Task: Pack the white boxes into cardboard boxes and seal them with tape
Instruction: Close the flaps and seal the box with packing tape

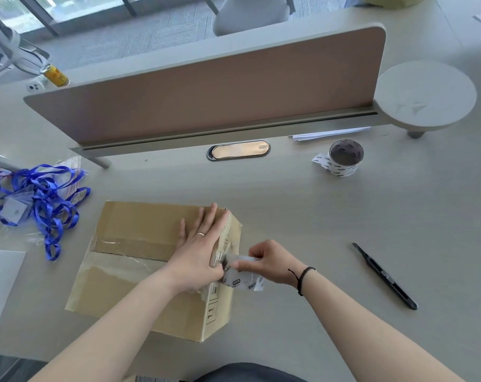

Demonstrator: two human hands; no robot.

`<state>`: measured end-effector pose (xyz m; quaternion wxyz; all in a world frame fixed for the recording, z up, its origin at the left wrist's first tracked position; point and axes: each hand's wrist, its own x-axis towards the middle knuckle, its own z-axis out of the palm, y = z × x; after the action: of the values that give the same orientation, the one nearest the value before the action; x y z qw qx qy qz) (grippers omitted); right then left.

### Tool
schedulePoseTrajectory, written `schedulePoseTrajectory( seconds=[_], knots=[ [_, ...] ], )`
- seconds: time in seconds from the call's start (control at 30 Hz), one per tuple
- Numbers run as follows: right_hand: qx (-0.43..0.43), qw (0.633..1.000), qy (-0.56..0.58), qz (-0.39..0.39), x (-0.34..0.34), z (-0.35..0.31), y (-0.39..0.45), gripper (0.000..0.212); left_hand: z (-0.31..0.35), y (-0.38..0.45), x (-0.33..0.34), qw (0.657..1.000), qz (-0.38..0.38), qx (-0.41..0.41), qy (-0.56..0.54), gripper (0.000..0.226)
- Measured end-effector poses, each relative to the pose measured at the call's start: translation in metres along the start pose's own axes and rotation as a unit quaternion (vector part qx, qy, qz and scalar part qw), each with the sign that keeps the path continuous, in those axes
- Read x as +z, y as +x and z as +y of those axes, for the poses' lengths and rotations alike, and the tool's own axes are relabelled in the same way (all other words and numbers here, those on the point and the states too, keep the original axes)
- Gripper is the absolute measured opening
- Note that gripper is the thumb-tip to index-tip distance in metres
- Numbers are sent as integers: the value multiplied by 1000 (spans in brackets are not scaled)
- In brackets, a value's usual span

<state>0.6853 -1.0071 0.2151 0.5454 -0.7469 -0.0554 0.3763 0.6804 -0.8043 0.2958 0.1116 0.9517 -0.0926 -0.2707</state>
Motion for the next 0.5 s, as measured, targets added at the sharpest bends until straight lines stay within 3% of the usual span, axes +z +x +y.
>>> schedulePoseTrajectory(
  seconds=[0.3, 0.4, 0.5],
  knots=[
    [5, 999, -6, -41, 17, 8, -8, 69, -8, -11, 1, 997, -37, 20, 58, 123],
    [12, 998, -6, -53, 15, 11, -10, 62, -6, -13, 6, 1000, -9, 17, 23, 121],
    [19, 998, -14, -61, 13, 9, -14, 45, -3, -14, 12, 995, 68, -2, -71, 112]
  ],
)
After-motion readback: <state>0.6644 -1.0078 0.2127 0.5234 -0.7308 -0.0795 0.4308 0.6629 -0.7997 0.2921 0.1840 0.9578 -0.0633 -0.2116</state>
